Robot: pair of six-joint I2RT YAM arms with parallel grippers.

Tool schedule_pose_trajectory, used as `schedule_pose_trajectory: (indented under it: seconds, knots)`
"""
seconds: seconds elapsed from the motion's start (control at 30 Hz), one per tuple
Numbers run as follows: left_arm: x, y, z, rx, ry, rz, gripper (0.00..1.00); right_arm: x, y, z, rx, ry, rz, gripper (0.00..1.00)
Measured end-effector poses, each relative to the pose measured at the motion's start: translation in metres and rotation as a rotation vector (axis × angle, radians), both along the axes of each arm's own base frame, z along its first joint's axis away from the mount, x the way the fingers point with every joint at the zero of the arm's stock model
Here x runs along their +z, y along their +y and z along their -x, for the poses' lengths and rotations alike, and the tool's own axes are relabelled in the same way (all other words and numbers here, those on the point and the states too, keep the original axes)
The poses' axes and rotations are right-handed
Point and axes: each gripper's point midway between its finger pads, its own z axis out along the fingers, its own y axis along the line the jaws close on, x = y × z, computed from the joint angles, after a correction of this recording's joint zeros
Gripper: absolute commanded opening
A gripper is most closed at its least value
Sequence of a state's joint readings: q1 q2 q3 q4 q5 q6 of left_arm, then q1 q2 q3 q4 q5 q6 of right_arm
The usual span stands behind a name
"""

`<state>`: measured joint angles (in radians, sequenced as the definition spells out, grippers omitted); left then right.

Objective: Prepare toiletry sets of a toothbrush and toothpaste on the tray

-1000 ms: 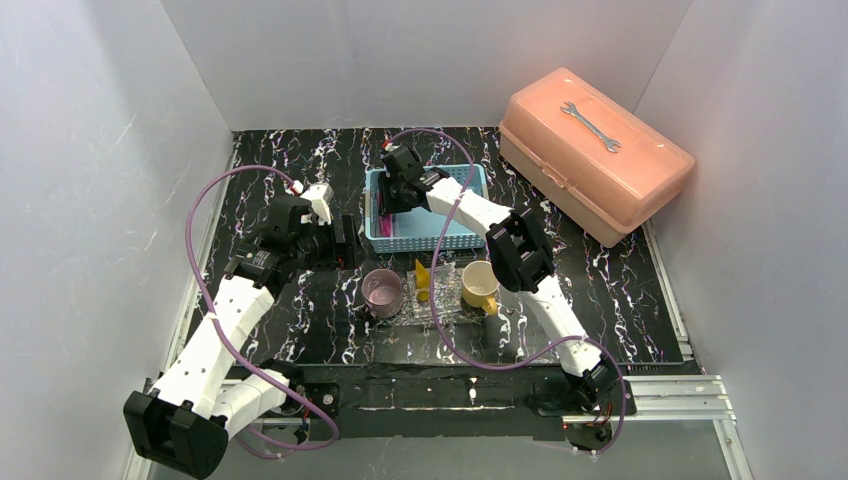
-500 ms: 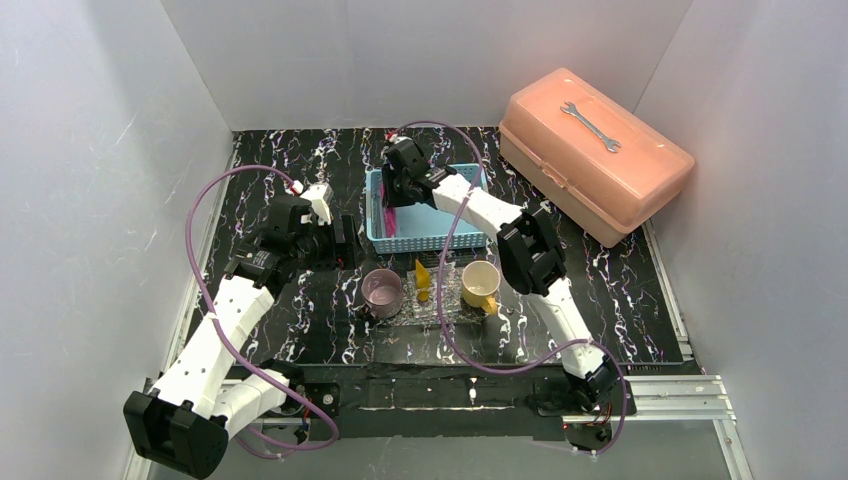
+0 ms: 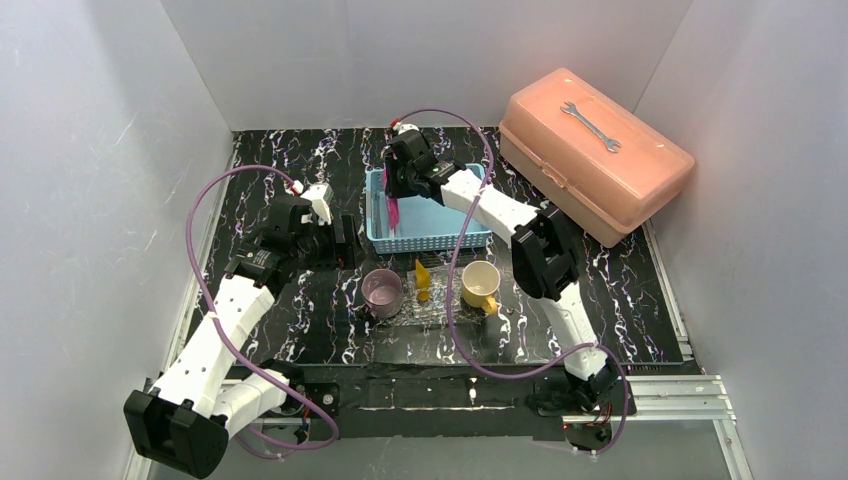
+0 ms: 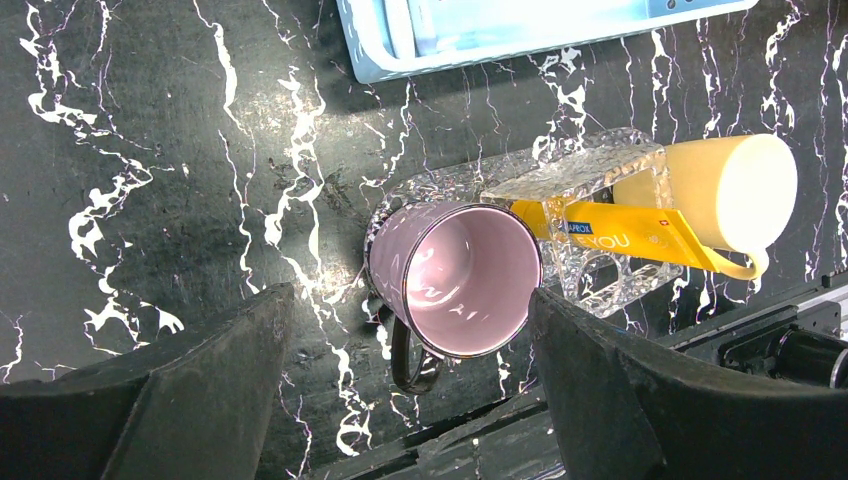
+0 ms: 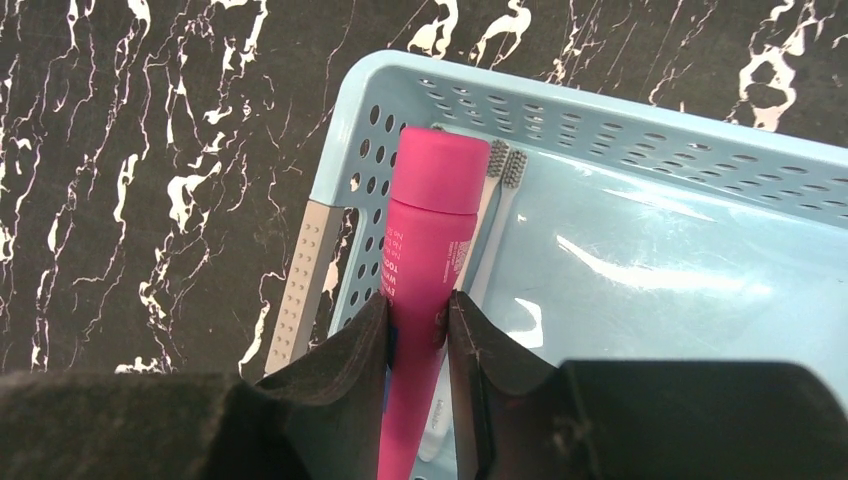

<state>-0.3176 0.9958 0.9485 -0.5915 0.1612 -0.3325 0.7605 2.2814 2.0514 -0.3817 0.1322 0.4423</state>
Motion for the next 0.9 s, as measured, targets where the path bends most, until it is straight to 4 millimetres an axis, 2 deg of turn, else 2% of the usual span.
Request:
schedule_pose_trajectory:
  seconds: [0.27, 0.57, 0.73, 0.9]
  knots:
    - [-0.001, 0.0, 0.0, 0.0, 0.005, -0.001, 0.86, 0.025, -0.015, 0.009, 0.013, -0.044, 0.018, 0.01]
    - [-0.001, -0.002, 0.001, -0.01, 0.007, 0.008, 0.87, 0.077, -0.022, 0.026, 0.081, -0.103, -0.019, 0.01]
    - [0.0, -0.006, 0.002, -0.027, 0.011, 0.024, 0.87, 0.099, -0.025, 0.041, 0.146, -0.116, -0.036, 0.01]
    - [0.003, -0.014, 0.005, -0.065, 0.013, 0.062, 0.88, 0.105, -0.035, 0.07, 0.231, -0.085, -0.033, 0.01]
